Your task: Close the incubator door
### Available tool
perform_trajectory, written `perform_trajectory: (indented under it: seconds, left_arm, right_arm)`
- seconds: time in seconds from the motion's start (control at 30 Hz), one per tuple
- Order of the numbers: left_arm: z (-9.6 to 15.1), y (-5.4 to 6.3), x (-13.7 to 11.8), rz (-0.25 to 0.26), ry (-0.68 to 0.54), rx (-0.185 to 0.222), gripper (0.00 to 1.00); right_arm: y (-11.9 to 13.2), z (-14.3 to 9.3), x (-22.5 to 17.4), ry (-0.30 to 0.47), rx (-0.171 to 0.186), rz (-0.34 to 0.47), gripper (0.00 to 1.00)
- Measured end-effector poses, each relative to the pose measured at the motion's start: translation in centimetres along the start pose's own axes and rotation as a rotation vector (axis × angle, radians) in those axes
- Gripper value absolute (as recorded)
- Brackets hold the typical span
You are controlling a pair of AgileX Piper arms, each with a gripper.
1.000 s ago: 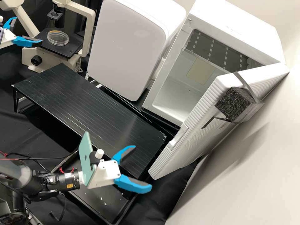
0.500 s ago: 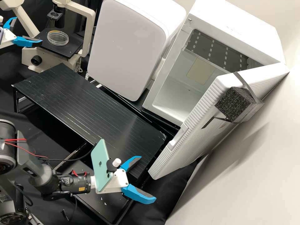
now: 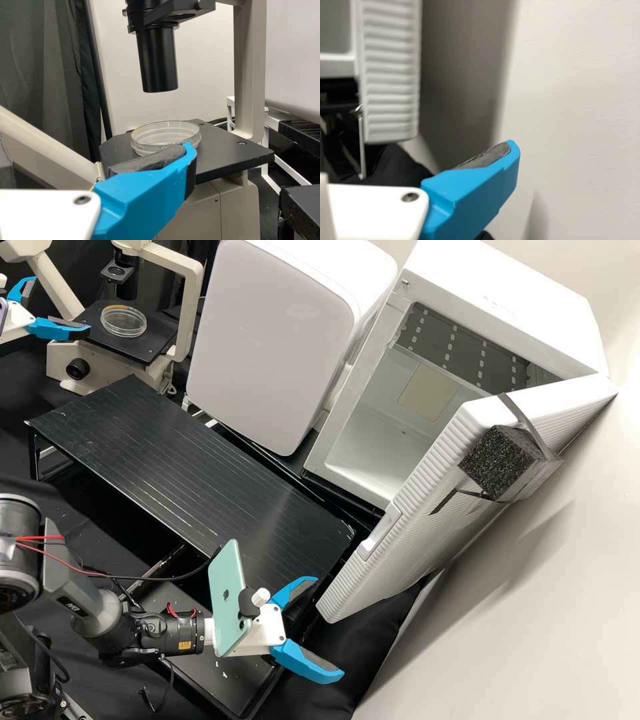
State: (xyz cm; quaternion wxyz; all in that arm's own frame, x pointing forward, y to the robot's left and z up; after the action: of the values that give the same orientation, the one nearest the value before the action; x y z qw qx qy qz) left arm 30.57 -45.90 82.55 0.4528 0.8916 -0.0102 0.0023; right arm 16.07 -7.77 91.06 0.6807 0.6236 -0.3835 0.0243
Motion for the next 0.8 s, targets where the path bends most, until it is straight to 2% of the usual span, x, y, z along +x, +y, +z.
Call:
perform_trajectory:
  seconds: [0.13, 0.27, 0.57, 0.8]
  left_arm:
    - [0.0, 0.0, 0.0, 0.000, 0.000, 0.000, 1.00]
    - [0.0, 0.0, 0.0, 0.000, 0.000, 0.000, 1.00]
    - [0.0, 0.0, 0.0, 0.000, 0.000, 0.000, 1.00]
    - [0.0, 0.0, 0.0, 0.000, 0.000, 0.000, 1.00]
  right_arm:
    - [1.3, 0.1, -0.1, -0.001, 0.066, 0.063, 1.00]
    - [1.9, -0.1, -0.2, 0.011, 0.097, 0.089, 1.00]
    - [2.0, -1.2, 1.0, 0.083, 0.130, 0.069, 1.00]
    - [1.6, -1.5, 2.1, 0.102, 0.157, 0.044, 1.00]
